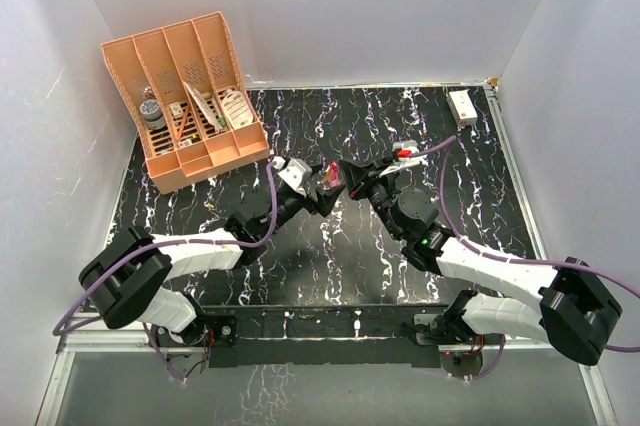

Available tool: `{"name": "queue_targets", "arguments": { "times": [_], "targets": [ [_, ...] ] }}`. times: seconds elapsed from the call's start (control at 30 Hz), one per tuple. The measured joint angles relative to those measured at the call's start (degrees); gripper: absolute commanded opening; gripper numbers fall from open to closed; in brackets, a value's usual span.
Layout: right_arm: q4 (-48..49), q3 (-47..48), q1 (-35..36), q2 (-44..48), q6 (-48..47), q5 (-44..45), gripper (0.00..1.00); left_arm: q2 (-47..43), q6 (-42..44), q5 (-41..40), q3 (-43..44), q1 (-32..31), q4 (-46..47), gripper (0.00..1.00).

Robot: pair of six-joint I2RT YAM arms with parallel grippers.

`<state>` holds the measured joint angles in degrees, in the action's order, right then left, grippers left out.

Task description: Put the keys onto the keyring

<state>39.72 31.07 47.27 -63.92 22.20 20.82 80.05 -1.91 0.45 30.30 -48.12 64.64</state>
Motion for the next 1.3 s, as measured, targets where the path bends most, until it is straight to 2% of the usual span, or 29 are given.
{"name": "queue_targets", "arguments": {
  "times": [0.03,0.07,0.2,0.3,0.77,1.3],
  "targets": [
    [0.00,0.00,0.00,0.13,0.07,-0.02,0.00,0.55,0.02,0.20,0.00,0.00,0.61,0.44],
    [0.02,0.00,-0.02,0.26,0.15,-0.07,0.00,1.22,0.15,0.26,0.00,-0.02,1.40,0.39],
    [0.48,0.00,0.00,0.63,0.31,-0.22,0.00,2.64,-0.02,0.24,0.00,-0.02,3.34,0.41],
    [0.79,0.00,-0.02,0.92,0.39,-0.37,0.00,2.97,-0.20,0.15,0.00,-0.02,4.66,0.45],
    [0.90,0.00,0.00,1.11,0.46,-1.11,0.00,4.63,-0.15,0.85,0.00,-0.02,10.08,0.45],
    [1.05,0.00,-0.02,1.11,0.48,-1.27,0.00,6.67,0.44,2.80,0.02,0.00,15.10,0.36]
  ]
}}
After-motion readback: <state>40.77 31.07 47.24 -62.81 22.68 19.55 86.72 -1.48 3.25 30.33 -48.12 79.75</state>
